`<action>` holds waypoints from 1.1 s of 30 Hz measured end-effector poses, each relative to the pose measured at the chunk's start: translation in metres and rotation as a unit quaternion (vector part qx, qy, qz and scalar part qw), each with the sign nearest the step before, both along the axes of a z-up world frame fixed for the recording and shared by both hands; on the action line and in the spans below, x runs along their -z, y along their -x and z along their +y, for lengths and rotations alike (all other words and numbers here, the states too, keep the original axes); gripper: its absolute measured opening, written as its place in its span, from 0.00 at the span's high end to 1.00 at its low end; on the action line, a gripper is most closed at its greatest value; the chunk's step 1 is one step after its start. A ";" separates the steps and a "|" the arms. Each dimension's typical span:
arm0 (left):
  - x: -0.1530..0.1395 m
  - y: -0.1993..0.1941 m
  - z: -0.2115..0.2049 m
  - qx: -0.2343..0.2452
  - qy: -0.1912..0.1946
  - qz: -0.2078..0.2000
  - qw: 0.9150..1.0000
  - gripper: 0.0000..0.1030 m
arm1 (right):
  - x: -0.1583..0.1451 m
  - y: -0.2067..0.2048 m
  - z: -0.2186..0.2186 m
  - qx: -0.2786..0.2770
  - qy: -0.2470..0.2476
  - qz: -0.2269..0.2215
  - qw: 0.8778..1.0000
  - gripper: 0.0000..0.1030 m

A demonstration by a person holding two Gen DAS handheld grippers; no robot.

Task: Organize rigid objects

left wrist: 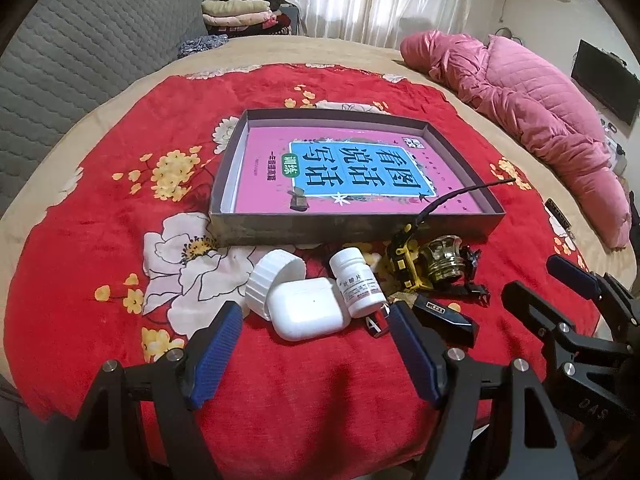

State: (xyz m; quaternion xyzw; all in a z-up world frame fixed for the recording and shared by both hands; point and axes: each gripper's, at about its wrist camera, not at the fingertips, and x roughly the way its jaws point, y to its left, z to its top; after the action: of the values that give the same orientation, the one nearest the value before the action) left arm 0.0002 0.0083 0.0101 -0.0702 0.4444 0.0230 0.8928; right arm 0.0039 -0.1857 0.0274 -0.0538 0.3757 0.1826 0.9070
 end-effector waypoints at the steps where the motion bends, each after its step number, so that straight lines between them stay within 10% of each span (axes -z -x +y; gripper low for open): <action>1: 0.000 0.000 0.000 0.000 0.000 0.000 1.000 0.27 | 0.000 0.000 0.000 0.000 0.000 0.000 1.000 0.21; 33: 0.001 0.001 -0.006 0.007 0.002 0.002 1.000 0.27 | -0.003 0.000 -0.002 0.002 0.000 -0.005 1.000 0.21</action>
State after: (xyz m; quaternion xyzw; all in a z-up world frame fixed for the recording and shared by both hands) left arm -0.0005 0.0023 0.0094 -0.0685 0.4467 0.0160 0.8919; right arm 0.0034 -0.1872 0.0300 -0.0543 0.3710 0.1799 0.9094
